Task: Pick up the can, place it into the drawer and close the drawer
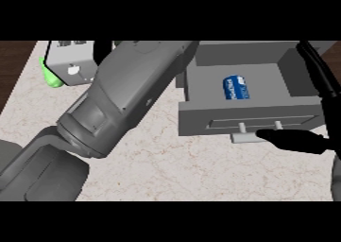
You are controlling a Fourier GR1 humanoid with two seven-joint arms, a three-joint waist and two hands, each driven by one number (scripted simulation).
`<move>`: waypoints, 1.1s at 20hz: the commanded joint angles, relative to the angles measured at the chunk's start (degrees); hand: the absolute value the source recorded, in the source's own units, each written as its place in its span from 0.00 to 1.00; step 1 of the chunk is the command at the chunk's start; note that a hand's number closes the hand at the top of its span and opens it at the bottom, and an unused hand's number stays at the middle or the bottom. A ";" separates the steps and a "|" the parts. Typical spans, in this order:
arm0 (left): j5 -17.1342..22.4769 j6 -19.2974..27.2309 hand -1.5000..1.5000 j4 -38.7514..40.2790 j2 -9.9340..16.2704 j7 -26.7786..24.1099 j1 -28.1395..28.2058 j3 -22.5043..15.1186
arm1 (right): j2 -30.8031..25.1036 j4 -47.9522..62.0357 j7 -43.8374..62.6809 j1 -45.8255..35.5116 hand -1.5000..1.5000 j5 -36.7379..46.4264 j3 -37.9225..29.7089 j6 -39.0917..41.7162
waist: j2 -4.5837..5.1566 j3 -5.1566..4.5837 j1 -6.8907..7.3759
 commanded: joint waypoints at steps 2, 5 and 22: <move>-0.31 0.71 0.00 -0.25 -0.15 -0.10 0.07 -1.51 | 1.52 12.01 -5.24 -2.76 0.00 10.14 6.00 -5.08 | -0.31 0.02 1.07; -1.00 -2.68 0.00 2.84 1.46 1.24 -2.16 0.49 | 1.72 18.09 -3.78 -7.22 0.00 14.81 7.01 -6.62 | -0.14 -0.02 1.99; -3.35 -4.11 0.00 -4.95 6.88 5.19 3.29 1.25 | 8.99 62.53 -10.60 -27.23 0.00 28.32 2.67 -32.22 | -0.92 -0.05 5.40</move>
